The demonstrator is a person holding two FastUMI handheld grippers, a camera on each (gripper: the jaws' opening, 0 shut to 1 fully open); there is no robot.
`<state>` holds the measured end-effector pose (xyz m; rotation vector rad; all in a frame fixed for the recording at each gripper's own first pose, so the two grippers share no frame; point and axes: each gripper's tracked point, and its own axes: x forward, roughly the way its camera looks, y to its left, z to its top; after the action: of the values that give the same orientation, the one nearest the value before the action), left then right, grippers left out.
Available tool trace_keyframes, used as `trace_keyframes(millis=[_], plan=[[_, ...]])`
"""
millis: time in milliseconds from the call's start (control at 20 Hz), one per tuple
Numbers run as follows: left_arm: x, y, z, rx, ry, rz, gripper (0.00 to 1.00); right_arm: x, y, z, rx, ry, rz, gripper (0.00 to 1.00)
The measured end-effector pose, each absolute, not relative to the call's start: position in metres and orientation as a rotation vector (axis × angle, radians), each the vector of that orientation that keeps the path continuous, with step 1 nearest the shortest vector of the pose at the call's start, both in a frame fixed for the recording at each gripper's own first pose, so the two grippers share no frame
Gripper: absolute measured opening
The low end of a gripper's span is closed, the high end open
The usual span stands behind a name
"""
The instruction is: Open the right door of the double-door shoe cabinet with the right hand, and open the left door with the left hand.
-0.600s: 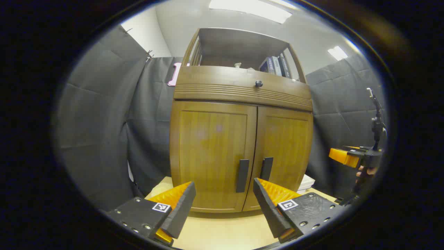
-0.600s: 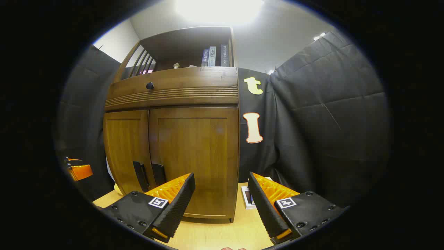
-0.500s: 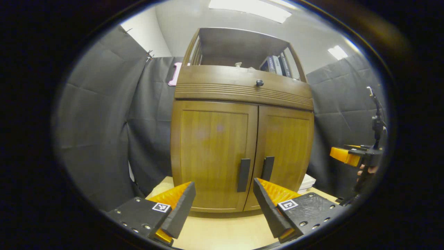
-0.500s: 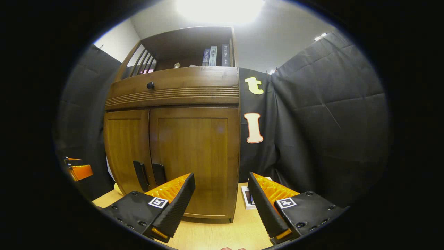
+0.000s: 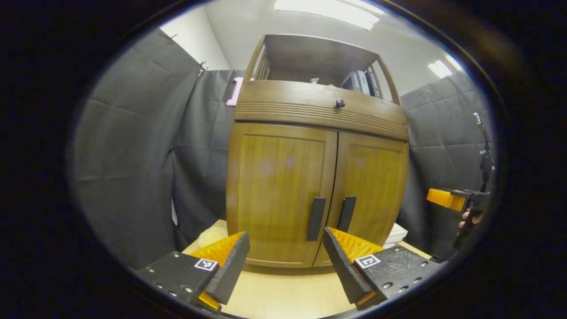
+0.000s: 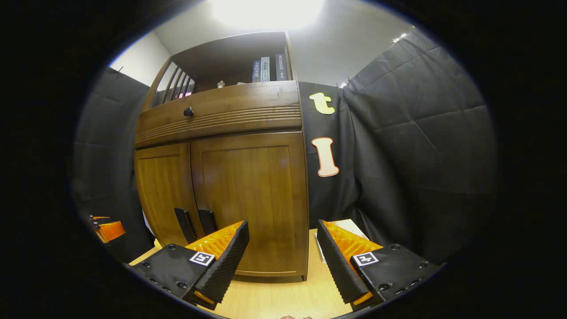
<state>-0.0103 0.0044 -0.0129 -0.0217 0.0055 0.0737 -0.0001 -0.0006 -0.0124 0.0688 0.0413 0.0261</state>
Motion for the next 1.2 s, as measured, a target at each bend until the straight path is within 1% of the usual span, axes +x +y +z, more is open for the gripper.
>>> trace_keyframes(millis=[200, 300, 400, 550, 650, 900, 1000, 1050, 1100, 1200], plan=[[-0.027, 0.007, -0.015, -0.021, -0.005, 0.087, 1.00, -0.009, 0.007, -0.025, 0.057, 0.081, 0.047, 0.94], [-0.029, 0.014, -0.014, -0.022, -0.010, 0.099, 1.00, -0.010, 0.014, -0.023, 0.062, 0.082, 0.065, 0.94], [-0.034, 0.021, -0.014, -0.025, -0.010, 0.116, 1.00, -0.009, 0.022, -0.019, 0.064, 0.078, 0.083, 0.97], [-0.040, 0.029, -0.014, -0.035, -0.019, 0.134, 1.00, -0.006, 0.034, -0.016, 0.064, 0.079, 0.111, 0.94], [-0.041, 0.033, -0.020, -0.028, -0.011, 0.142, 1.00, -0.004, 0.039, -0.014, 0.065, 0.084, 0.120, 0.94], [-0.039, 0.046, -0.029, -0.042, -0.002, 0.182, 1.00, 0.007, 0.047, -0.004, 0.049, 0.082, 0.146, 0.94], [-0.039, 0.049, -0.032, -0.049, -0.005, 0.197, 1.00, 0.018, 0.052, 0.003, 0.044, 0.068, 0.153, 0.96], [-0.039, 0.051, -0.034, -0.049, -0.003, 0.204, 1.00, 0.025, 0.057, 0.008, 0.037, 0.057, 0.164, 0.94], [-0.039, 0.053, -0.035, -0.053, 0.000, 0.210, 1.00, 0.033, 0.059, 0.012, 0.018, 0.039, 0.168, 0.96], [-0.042, 0.059, -0.035, -0.061, -0.006, 0.229, 1.00, 0.049, 0.061, 0.019, -0.008, 0.018, 0.168, 0.94]])
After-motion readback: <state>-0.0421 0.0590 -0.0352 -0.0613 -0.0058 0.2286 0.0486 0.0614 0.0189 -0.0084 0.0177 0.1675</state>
